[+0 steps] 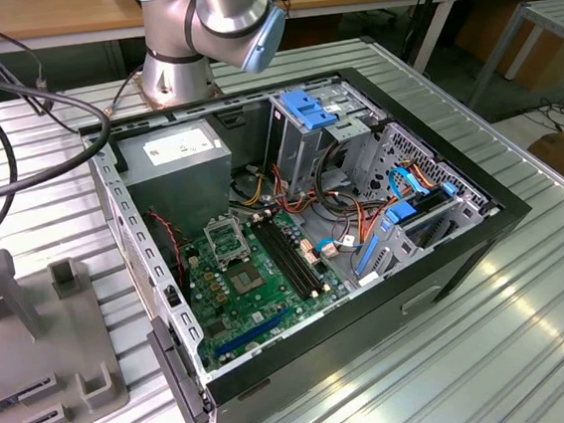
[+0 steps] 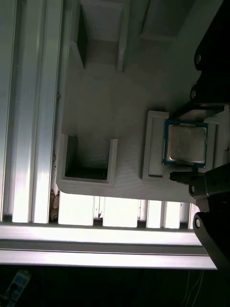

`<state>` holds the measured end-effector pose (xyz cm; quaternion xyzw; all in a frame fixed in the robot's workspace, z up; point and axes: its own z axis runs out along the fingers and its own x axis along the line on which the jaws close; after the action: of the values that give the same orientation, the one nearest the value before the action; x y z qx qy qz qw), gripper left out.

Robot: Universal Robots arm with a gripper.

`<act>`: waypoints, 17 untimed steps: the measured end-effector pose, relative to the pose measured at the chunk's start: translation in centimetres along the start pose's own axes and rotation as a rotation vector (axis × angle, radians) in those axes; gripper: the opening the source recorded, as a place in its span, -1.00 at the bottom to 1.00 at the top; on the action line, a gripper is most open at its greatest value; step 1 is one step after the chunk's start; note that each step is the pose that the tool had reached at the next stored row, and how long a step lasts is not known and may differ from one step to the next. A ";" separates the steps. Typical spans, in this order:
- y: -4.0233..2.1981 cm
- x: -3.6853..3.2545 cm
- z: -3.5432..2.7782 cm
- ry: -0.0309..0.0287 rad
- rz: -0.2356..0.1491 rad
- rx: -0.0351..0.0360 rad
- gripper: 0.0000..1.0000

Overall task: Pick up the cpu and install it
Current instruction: 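Pick up the cpu and move it towards the insertion slot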

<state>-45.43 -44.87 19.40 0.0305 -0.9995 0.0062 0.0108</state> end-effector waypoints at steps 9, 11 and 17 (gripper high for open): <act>0.00 0.01 -0.16 0.0003 0.000 0.0021 0.09; 0.00 0.01 -0.15 0.0004 0.000 0.0022 0.09; 0.00 0.00 -0.10 0.0002 0.000 0.0021 0.09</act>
<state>-45.43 -44.87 19.50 0.0305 -0.9995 0.0072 0.0109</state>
